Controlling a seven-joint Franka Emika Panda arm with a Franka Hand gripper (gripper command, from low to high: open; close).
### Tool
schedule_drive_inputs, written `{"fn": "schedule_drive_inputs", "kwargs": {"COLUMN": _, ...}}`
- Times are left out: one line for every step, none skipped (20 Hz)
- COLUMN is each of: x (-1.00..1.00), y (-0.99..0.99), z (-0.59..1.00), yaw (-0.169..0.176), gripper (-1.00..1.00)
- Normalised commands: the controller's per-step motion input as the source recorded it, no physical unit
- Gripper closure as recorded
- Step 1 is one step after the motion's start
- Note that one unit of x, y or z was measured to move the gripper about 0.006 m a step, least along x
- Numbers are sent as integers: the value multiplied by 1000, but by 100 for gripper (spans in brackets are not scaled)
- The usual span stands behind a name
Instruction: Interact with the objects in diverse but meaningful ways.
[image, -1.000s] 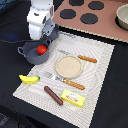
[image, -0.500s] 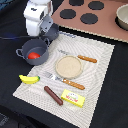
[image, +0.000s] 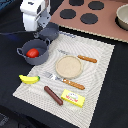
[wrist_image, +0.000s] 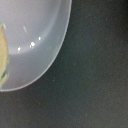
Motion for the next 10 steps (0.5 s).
{"fn": "schedule_drive_inputs", "kwargs": {"x": -131, "y": -409, "z": 400, "yaw": 9, "gripper": -100}}
{"fn": "schedule_drive_inputs", "kwargs": {"x": -183, "y": -386, "z": 531, "yaw": 0, "gripper": -100}}
{"fn": "schedule_drive_inputs", "kwargs": {"x": -291, "y": -340, "z": 774, "yaw": 0, "gripper": -100}}
{"fn": "schedule_drive_inputs", "kwargs": {"x": -211, "y": -354, "z": 760, "yaw": 0, "gripper": -100}}
{"fn": "schedule_drive_inputs", "kwargs": {"x": -149, "y": -409, "z": 711, "yaw": 0, "gripper": -100}}
{"fn": "schedule_drive_inputs", "kwargs": {"x": -120, "y": -414, "z": 651, "yaw": 0, "gripper": -100}}
{"fn": "schedule_drive_inputs", "kwargs": {"x": -57, "y": -449, "z": 577, "yaw": 0, "gripper": -100}}
{"fn": "schedule_drive_inputs", "kwargs": {"x": -3, "y": -471, "z": 520, "yaw": 0, "gripper": -100}}
{"fn": "schedule_drive_inputs", "kwargs": {"x": 0, "y": -506, "z": 489, "yaw": 0, "gripper": -100}}
{"fn": "schedule_drive_inputs", "kwargs": {"x": 0, "y": -523, "z": 509, "yaw": 0, "gripper": -100}}
